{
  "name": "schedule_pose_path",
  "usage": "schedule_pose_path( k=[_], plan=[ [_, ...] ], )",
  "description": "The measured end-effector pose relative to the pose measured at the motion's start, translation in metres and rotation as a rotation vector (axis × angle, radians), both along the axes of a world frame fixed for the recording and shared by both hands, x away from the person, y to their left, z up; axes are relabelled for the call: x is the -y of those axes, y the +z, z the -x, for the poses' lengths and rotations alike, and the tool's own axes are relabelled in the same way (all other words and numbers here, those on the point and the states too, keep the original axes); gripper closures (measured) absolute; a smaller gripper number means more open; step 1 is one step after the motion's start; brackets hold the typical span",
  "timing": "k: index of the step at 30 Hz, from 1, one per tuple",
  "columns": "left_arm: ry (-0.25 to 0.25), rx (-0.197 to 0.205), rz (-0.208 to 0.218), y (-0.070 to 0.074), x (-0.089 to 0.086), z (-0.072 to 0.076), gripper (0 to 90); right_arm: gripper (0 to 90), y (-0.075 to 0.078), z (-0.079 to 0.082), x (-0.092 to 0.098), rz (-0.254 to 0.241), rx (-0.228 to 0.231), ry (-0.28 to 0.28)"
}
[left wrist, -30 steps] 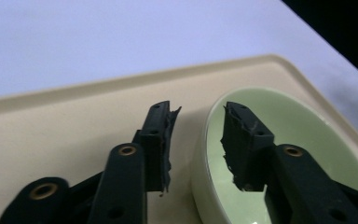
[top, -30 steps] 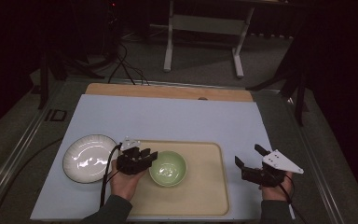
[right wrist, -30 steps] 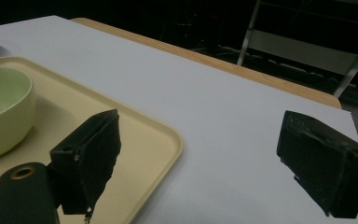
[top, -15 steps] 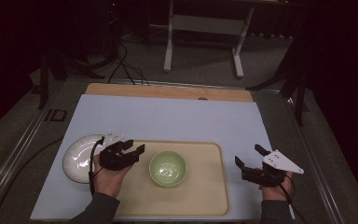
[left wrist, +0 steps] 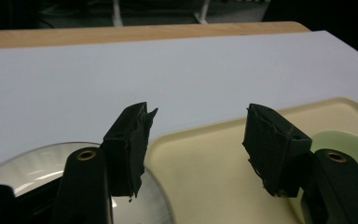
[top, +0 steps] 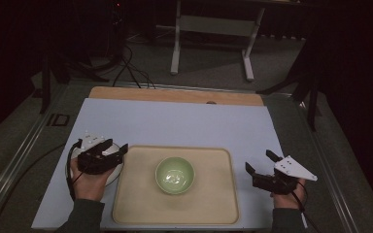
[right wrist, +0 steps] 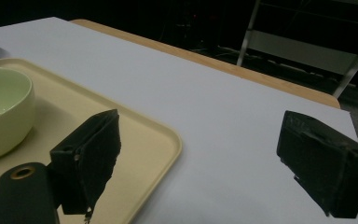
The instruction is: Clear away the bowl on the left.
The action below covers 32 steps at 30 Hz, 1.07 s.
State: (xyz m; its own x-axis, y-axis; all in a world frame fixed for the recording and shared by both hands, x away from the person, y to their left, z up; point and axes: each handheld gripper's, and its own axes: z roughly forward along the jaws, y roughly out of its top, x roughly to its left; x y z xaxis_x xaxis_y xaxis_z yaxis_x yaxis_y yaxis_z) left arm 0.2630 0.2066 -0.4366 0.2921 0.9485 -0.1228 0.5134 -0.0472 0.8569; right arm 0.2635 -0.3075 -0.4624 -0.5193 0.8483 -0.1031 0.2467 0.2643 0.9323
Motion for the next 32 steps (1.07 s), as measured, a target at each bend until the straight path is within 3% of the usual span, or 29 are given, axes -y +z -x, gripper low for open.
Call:
schedule_pose_path(
  k=[8,20,24,26,32],
  plan=[
    [0.023,0.024,-0.081,-0.001,-0.019,0.002,35.8,12.8,0.000,0.000,0.001,-0.007,0.001,-0.007],
    [0.057,0.023,-0.056,-0.007,-0.047,0.003,25.0,12.0,-0.001,-0.001,0.003,-0.021,-0.011,-0.020],
    [0.070,0.017,-0.040,-0.011,-0.050,0.002,19.1,12.0,-0.002,-0.002,0.003,-0.028,-0.017,-0.022],
    [0.088,0.022,-0.056,-0.013,-0.052,0.002,17.3,11.9,-0.002,-0.001,0.004,-0.032,-0.018,-0.022],
    [0.125,0.026,-0.047,-0.019,-0.056,0.006,17.2,11.9,-0.004,-0.002,0.007,-0.048,-0.028,-0.033]
  ],
)
